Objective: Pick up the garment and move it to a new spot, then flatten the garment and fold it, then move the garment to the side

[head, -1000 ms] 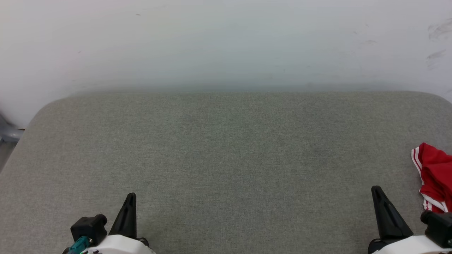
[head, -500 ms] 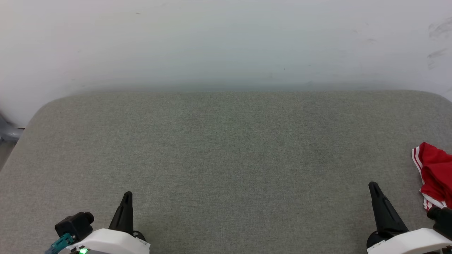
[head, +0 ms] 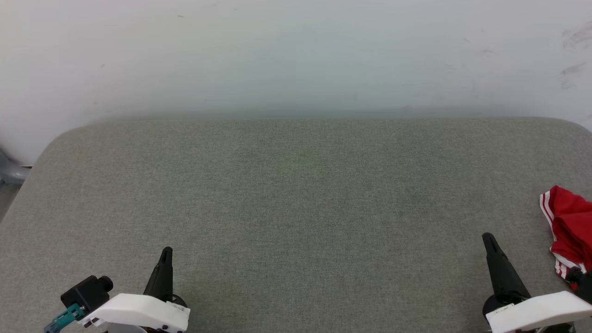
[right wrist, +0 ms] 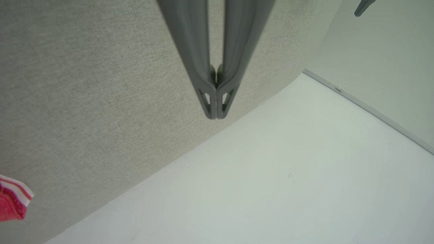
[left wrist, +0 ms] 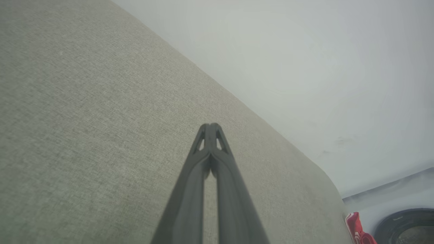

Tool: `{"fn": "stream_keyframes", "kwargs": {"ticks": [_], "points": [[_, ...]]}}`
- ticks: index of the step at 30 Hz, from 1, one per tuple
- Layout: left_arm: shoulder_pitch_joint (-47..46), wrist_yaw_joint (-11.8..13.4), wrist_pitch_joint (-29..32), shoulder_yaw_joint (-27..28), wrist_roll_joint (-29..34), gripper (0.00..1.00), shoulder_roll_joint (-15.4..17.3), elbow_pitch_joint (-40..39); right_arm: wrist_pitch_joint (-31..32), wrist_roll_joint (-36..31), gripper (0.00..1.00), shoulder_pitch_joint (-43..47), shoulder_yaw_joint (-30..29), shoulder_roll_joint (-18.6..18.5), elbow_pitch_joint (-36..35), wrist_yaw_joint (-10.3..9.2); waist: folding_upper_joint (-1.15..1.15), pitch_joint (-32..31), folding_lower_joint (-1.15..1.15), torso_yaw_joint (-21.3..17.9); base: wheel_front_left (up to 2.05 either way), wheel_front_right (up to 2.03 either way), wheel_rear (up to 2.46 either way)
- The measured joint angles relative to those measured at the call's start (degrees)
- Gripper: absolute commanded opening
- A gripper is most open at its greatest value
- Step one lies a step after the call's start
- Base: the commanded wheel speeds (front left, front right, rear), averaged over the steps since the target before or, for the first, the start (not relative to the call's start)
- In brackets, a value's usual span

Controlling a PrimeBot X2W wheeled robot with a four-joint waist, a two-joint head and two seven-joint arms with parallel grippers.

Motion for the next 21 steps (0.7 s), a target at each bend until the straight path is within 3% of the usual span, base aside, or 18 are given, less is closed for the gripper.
{"fn": "stream_keyframes", "kwargs": {"ticks": [21], "points": [[-1.83,-1.18,3.71,2.34,-13.65,0.00,-1.25,0.31,1.03,15.24,0.00,-3.24,-0.08,-0.29,3.94,-0.01,0.00,0.32,0.00,-0.04,0.00,0.00,0.00]]}}
